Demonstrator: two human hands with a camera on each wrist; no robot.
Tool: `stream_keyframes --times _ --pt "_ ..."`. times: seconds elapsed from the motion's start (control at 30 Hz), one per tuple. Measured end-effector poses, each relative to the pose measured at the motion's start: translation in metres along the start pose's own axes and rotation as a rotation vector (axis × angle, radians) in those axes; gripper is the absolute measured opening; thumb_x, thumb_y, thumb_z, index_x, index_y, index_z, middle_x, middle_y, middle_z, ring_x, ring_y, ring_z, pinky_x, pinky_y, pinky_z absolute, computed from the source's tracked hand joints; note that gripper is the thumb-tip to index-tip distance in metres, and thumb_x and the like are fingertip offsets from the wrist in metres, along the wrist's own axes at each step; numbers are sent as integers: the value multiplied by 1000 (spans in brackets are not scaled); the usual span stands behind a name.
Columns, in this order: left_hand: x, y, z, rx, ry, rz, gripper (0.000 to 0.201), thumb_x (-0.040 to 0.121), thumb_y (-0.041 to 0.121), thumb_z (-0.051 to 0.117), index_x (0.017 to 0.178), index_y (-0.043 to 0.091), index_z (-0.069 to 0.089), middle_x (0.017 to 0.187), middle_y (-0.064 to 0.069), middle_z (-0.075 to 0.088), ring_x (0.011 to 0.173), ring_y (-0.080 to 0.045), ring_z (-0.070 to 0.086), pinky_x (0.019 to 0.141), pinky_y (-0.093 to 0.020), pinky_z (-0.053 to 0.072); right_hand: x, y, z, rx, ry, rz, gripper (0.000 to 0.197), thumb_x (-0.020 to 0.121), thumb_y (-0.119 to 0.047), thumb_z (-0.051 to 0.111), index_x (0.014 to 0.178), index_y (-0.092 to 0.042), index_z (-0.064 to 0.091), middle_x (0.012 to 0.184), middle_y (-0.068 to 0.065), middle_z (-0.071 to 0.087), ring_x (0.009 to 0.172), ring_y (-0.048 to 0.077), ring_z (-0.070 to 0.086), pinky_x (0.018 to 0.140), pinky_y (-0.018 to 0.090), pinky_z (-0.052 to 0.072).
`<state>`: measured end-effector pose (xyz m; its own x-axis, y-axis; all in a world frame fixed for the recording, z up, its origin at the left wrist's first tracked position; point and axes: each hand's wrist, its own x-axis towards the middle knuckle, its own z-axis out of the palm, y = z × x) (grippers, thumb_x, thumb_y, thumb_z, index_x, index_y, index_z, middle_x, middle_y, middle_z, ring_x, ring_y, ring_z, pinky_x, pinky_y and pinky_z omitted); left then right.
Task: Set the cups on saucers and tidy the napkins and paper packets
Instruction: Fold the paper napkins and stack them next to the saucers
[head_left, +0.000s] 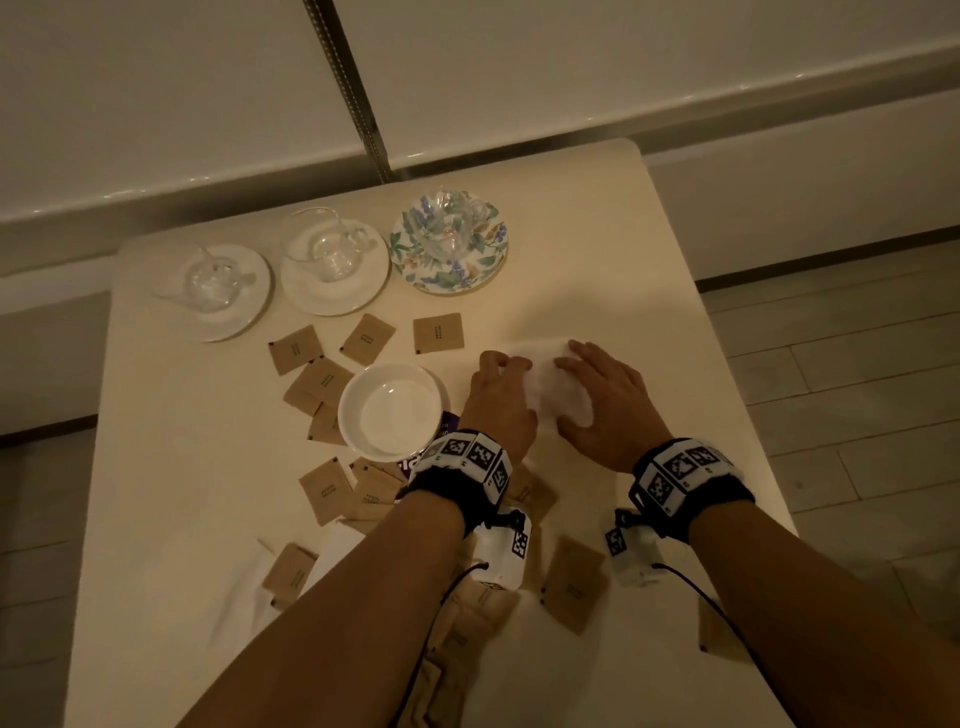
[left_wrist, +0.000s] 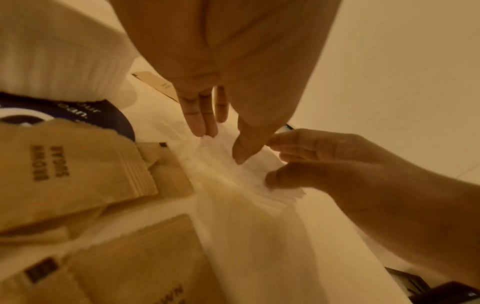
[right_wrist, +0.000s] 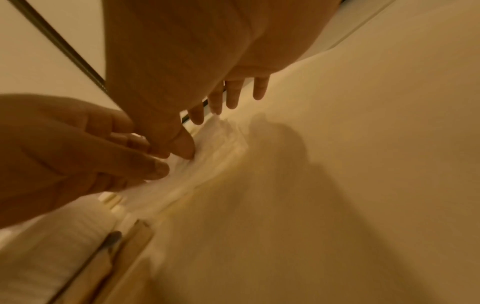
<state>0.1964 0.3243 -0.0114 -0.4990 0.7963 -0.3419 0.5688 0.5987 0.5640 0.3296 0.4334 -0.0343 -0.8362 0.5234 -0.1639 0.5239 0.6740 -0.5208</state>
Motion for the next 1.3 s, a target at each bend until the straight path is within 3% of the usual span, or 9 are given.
stream_keyframes --times 0.17,0.27,0.37,0.5,0.63,0.9,1.0,1.1,1.3 --pt "-41 0 -17 -185 59 112 45 86 16 66 129 18 52 129 0 47 108 -18 55 92 -34 49 -12 -37 -8 112 213 46 58 81 -25 71 135 -16 50 147 6 40 137 24 33 109 41 25" --pt "-81 -19 -29 -254 -18 123 25 89 24 64 113 23 59 105 9 63 90 -3 60 82 -22 51 -26 -76 1 160 312 8 42 81 -16 69 121 -16 58 127 5 52 120 26 47 96 37 31" --pt "-123 -61 -42 -246 17 84 15 89 26 66 93 38 57 84 24 59 78 10 57 71 -6 43 -46 -118 19 230 255 -53 25 84 -14 66 109 -16 62 109 0 57 102 20 52 89 32 35" --pt "-164 -131 -63 -141 71 -123 22 82 25 73 100 30 60 98 9 60 88 -14 57 77 -24 46 -69 -166 60 229 -17 -96 10 87 -22 57 96 -25 61 90 -10 55 78 7 53 68 23 43" --pt "-182 -176 -66 265 -90 -302 65 80 50 69 134 25 44 128 -1 47 118 -26 46 99 -40 39 -84 -202 104 146 -246 -80 34 88 -23 56 121 -30 55 101 -16 53 88 8 51 75 22 40" --pt "-188 -186 -58 65 -56 -202 46 83 23 65 127 28 50 107 1 65 103 -26 58 95 -42 43 -92 -218 123 -1 -190 90 55 89 -31 59 139 -18 40 133 4 50 120 26 47 97 39 43" --pt "-194 -182 -59 -155 -32 -140 38 81 10 65 113 28 57 83 8 60 84 -21 60 75 -27 48 -97 -213 123 35 -146 124 49 90 -33 60 135 -19 45 131 2 50 118 24 49 98 38 45" --pt "-196 -175 -64 -316 -3 -89 40 80 6 69 105 33 56 84 11 59 75 -8 58 62 -10 43 -99 -207 117 184 -51 212 42 90 -34 62 128 -21 51 121 0 53 105 18 52 91 34 46" --pt "-181 -130 -78 -526 -50 -13 49 77 6 78 117 21 54 110 -1 66 97 -14 65 81 -28 56 -102 -190 75 380 -54 217 20 91 -28 64 102 -12 67 95 3 66 88 22 63 78 38 53"
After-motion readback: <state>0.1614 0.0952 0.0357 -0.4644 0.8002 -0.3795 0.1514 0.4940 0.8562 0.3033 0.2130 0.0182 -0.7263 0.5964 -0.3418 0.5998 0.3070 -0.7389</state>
